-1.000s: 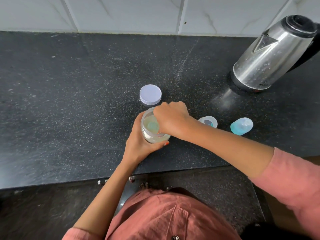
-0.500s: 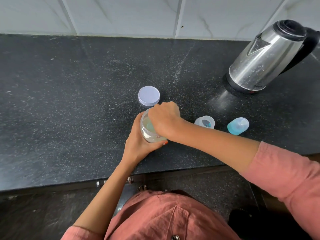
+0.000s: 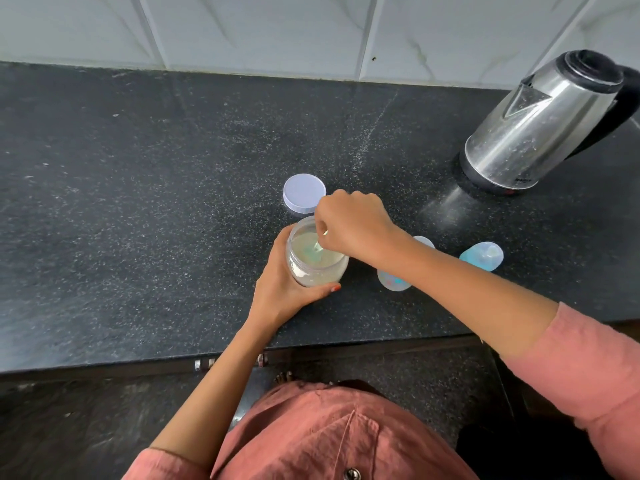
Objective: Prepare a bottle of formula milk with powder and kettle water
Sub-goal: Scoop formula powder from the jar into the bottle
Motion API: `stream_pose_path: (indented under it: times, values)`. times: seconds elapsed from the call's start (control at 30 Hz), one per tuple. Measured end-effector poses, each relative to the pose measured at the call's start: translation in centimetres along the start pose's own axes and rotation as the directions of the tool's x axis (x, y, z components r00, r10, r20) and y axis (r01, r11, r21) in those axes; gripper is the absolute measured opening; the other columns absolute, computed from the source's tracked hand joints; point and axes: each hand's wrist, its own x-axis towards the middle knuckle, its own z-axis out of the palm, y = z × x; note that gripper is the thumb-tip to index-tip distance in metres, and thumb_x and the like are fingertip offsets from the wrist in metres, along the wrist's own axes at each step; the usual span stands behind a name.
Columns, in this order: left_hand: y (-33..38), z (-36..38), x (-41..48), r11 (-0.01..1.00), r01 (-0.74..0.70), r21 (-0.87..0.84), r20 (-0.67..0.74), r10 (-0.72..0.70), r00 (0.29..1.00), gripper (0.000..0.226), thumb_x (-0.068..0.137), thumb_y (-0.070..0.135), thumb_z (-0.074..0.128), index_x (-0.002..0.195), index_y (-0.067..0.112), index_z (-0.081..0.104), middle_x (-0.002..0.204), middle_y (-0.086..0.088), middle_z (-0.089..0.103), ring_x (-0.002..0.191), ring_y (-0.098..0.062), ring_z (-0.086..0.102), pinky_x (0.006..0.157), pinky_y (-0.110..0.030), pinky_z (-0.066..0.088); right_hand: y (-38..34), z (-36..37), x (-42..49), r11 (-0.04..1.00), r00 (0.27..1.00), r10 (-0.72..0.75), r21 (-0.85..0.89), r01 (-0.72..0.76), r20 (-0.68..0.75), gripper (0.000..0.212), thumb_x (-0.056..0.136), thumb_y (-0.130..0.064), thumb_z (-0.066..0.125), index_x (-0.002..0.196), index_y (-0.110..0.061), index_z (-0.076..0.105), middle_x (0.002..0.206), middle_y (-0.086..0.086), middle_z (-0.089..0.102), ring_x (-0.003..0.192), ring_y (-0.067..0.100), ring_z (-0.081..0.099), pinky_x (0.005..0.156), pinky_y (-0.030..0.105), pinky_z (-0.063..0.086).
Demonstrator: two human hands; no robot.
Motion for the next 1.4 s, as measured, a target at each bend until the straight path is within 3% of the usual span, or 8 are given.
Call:
stream_pose_path:
  times: [0.33,0.63,0.73,0.87,1.03,1.1,1.2,1.4]
  values:
    - [0.1,0.1,0.0,1.000,-0.024,-0.003,0.000,0.024,1.000,0.091,0.047,0.049,0.080,0.125,0.045,0.033,0.128,0.025,0.043,0.118,0.002,0.045,0.093,-0.016,0.038,1.2,0.4,-1.0,0.977,1.000,-0.027,0.212,0.029,-0.009,0.024,0.089,-0.003,0.047,0.106,-0.006,0.064,0.106,0.015,0.064,0.091,0.032,0.063,0.071,0.035,0.049]
    - [0.3,0.0,0.0,1.000,0.004,-0.002,0.010,-0.004,1.000,0.087,0.045,0.051,0.078,0.117,0.057,0.029,0.127,0.023,0.044,0.114,0.007,0.045,0.088,-0.010,0.037,0.9,0.2,-1.1,0.916,0.916,-0.397,-0.095,0.391,-0.058,0.017,0.080,0.013,0.051,0.075,-0.001,0.059,0.075,0.010,0.042,0.072,0.032,0.058,0.042,0.024,0.012]
    - [0.2,0.0,0.0,1.000,0.016,0.011,0.007,-0.016,1.000,0.090,0.045,0.051,0.079,0.118,0.058,0.028,0.129,0.018,0.046,0.117,0.001,0.047,0.092,-0.024,0.042,0.7,0.1,-1.2,0.875,0.891,-0.449,-0.169,0.454,0.069,0.024,0.089,0.008,0.037,0.099,-0.004,0.056,0.104,0.011,0.051,0.097,0.025,0.052,0.059,0.026,0.029]
    - [0.2,0.0,0.0,1.000,0.010,0.011,0.007,-0.010,1.000,0.089,0.045,0.051,0.079,0.117,0.061,0.028,0.128,0.024,0.045,0.116,0.004,0.046,0.091,-0.023,0.041,0.7,-0.1,-0.6,0.850,0.870,-0.459,-0.196,0.489,0.181,0.026,0.088,0.008,0.037,0.104,-0.005,0.054,0.114,0.011,0.056,0.101,0.025,0.054,0.068,0.025,0.033]
    - [0.5,-0.1,0.0,1.000,0.015,0.016,0.007,-0.015,1.000,0.088,0.044,0.049,0.078,0.113,0.068,0.026,0.122,0.034,0.043,0.114,0.012,0.044,0.090,-0.011,0.038,0.1,-1.0,-0.1,0.850,0.874,-0.376,-0.263,0.457,0.307,0.027,0.084,0.010,0.038,0.062,-0.006,0.037,0.068,0.001,0.037,0.058,0.017,0.033,0.049,0.025,0.025]
    - [0.5,-0.1,0.0,1.000,0.012,0.018,0.005,-0.012,1.000,0.089,0.044,0.048,0.079,0.113,0.067,0.026,0.122,0.034,0.043,0.114,0.011,0.044,0.090,-0.014,0.038,0.5,-1.1,0.3,0.870,0.873,-0.370,-0.212,0.446,0.317,0.033,0.079,0.011,0.042,0.054,-0.007,0.029,0.060,0.003,0.029,0.057,0.021,0.034,0.046,0.024,0.021]
    - [0.3,0.0,0.1,1.000,0.005,0.019,0.003,-0.005,1.000,0.089,0.045,0.048,0.079,0.115,0.064,0.027,0.125,0.028,0.044,0.116,0.007,0.044,0.092,-0.019,0.039,1.7,-1.0,0.8,0.935,0.892,-0.340,0.008,0.354,0.297,0.013,0.077,0.006,0.050,0.076,0.000,0.062,0.075,0.010,0.057,0.070,0.029,0.055,0.056,0.031,0.040]
    - [0.3,0.0,0.1,1.000,-0.007,0.026,0.008,0.007,1.000,0.087,0.045,0.052,0.077,0.119,0.054,0.030,0.124,0.031,0.041,0.116,0.011,0.041,0.088,-0.003,0.032,3.2,-1.6,0.2,0.936,0.924,-0.257,0.309,0.167,0.282,0.012,0.080,-0.012,0.066,0.090,-0.011,0.071,0.089,0.004,0.071,0.080,0.018,0.064,0.075,0.033,0.051]
